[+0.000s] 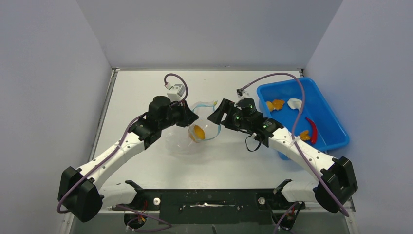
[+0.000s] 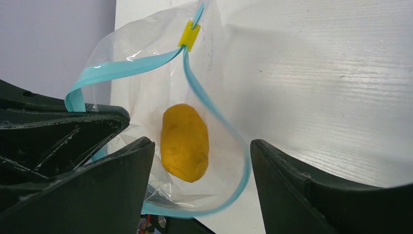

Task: Place the food in the zip-top bag and seal the zipper
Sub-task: Place the fake fruit in the zipper food storage bag, then pick up the fake vegetable from the bin.

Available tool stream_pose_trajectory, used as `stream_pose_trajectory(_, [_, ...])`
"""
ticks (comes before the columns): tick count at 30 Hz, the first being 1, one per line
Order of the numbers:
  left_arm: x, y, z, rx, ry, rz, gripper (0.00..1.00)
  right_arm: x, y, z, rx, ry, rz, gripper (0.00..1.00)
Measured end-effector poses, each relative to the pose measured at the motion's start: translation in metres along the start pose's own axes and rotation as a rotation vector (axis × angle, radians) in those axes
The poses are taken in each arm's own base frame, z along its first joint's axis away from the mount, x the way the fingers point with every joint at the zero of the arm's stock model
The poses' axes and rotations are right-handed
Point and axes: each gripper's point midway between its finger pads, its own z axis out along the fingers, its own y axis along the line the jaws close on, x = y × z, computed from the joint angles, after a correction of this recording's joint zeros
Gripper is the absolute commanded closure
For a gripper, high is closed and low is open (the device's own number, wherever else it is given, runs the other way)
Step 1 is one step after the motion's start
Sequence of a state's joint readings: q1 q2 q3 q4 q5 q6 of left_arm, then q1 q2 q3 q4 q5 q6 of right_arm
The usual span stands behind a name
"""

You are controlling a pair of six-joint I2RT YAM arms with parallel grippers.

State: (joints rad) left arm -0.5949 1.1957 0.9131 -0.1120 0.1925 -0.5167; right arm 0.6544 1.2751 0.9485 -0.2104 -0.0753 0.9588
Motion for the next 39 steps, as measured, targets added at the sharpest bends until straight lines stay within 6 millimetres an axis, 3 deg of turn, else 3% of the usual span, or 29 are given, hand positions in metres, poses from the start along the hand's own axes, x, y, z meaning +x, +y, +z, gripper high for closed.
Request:
stream_pose_trajectory(12, [0.000, 0.013, 0.001, -0.063, -0.020, -0.001, 1.00, -0.013, 0.006, -0.014, 0.004, -0.035, -0.092, 0.28])
stream_pose_trajectory(19, [0.002, 0.031, -0.003, -0.149, -0.017, 0.026, 1.00, -0.042, 0.016, -0.027, 0.034, -0.114, -0.184, 0.28])
stream_pose_trajectory(25, [0.000, 0.034, -0.017, -0.170, -0.020, 0.080, 1.00, -0.070, 0.007, -0.039, 0.140, -0.204, -0.298, 0.28])
stream_pose_trajectory(30, [0.001, 0.033, -0.026, -0.159, -0.005, 0.138, 1.00, -0.103, -0.011, -0.051, 0.277, -0.280, -0.417, 0.30])
stream_pose_trajectory(34, [0.003, 0.028, -0.036, -0.122, 0.000, 0.200, 1.00, -0.141, -0.034, -0.062, 0.397, -0.326, -0.451, 0.31])
stream_pose_trajectory(36, [0.005, 0.025, -0.040, -0.106, 0.007, 0.232, 1.00, -0.164, -0.051, -0.070, 0.473, -0.355, -0.463, 0.32])
stream_pose_trajectory(39, [0.009, 0.026, -0.042, -0.095, 0.026, 0.265, 1.00, -0.183, -0.081, -0.081, 0.596, -0.363, -0.483, 0.37])
